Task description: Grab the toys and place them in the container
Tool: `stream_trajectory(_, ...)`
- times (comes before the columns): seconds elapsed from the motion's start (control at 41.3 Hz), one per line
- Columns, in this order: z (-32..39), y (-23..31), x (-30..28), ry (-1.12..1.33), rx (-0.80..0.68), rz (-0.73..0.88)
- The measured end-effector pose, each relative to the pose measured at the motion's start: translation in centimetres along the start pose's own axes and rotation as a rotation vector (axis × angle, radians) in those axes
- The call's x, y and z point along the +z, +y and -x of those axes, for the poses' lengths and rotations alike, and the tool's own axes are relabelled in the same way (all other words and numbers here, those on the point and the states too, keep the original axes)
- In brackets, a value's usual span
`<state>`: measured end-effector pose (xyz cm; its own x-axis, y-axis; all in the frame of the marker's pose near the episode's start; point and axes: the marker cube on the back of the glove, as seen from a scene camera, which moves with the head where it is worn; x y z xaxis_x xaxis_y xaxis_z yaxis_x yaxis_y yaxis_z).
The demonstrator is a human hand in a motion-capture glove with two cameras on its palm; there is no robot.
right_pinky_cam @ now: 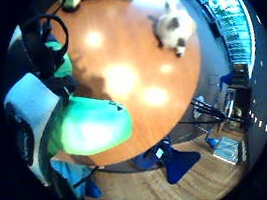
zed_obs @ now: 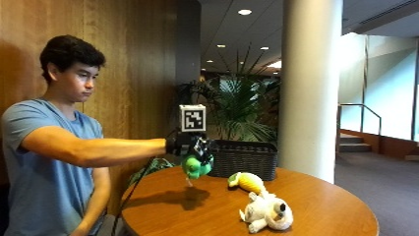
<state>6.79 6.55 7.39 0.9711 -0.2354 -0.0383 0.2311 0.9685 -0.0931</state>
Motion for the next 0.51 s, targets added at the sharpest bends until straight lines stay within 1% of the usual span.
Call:
stream_trajectory(0.048,-0.1,-1.0,-2.1,0.008,0.043,-0.037)
stream_trajectory(0.145,0.7,-2.3,-5.8,-0.017,-0.008,-0.086)
stream_trajectory(0.266,3.1,-4.4,-10.2,-0.018,0.020,-0.131)
stream_trajectory(0.363,5.3,-6.1,-12.9,0.031,0.024,-0.150)
stream_trajectory(0.508,10.1,-9.1,-15.9,0.017,0.024,-0.200)
